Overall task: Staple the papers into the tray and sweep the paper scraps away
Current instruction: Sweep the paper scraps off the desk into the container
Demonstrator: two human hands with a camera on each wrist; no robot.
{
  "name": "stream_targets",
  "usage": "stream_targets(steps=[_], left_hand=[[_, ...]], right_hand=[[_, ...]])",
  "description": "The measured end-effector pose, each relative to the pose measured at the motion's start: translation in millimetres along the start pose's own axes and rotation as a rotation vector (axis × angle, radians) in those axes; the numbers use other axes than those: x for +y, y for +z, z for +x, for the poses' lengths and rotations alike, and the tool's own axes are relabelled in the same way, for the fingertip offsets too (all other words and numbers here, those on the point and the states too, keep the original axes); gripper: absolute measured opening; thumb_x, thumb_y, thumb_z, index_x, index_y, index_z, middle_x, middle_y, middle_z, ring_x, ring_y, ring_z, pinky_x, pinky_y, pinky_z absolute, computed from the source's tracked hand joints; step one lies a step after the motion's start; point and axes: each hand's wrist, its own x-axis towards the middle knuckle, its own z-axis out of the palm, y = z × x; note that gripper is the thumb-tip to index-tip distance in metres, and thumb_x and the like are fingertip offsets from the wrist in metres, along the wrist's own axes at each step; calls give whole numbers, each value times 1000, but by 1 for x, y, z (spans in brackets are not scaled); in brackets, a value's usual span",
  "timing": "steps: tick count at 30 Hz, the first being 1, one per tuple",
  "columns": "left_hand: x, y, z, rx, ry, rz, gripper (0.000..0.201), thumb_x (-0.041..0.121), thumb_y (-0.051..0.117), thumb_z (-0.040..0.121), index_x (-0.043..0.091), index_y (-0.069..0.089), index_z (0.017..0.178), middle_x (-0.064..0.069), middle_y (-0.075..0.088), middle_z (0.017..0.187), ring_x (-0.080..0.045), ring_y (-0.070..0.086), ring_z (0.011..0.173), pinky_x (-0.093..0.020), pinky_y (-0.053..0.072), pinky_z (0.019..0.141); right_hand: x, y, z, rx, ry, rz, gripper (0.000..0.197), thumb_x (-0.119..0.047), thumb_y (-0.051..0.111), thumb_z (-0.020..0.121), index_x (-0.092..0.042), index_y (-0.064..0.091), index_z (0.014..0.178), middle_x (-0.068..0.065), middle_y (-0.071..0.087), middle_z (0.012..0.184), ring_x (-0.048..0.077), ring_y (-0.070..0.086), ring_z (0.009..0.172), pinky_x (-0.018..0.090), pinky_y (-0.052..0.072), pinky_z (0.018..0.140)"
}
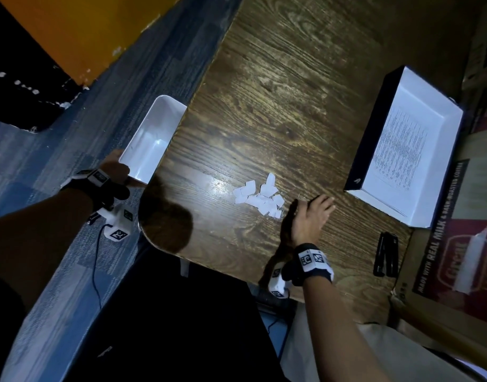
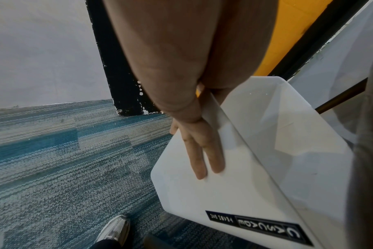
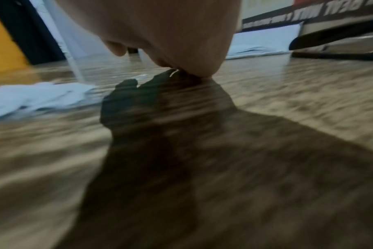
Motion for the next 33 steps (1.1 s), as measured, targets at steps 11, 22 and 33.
stream_targets(steps=[11, 22, 33], left_hand=[[-14, -8, 18, 33, -64, 9, 51, -18, 27, 85, 14, 42, 122, -28, 31, 146, -23, 70, 58, -39, 56, 45], [-3, 6, 3, 123, -30, 55, 59, -19, 28, 86, 4, 33, 140, -26, 31, 146, -20, 67, 44, -41, 53, 38], [8, 0, -6, 152, -71, 112, 60, -16, 36, 84, 10, 36, 139, -24, 46, 135, -22, 71, 63, -53, 57, 60]], right_hand=[[-45, 38, -59, -307, -360, 82, 65, -39, 25, 96, -16, 1, 152, -2, -11, 160, 12, -23, 144, 33, -9, 119], [-62, 40, -40, -189, -244, -177, 71, -44, 25, 96, -9, -3, 151, 14, -16, 158, 29, -21, 145, 44, -6, 119], [-29, 22, -62, -90, -195, -44, 66, -33, 33, 98, -12, 2, 152, 6, -6, 161, 20, -13, 148, 36, -4, 119]])
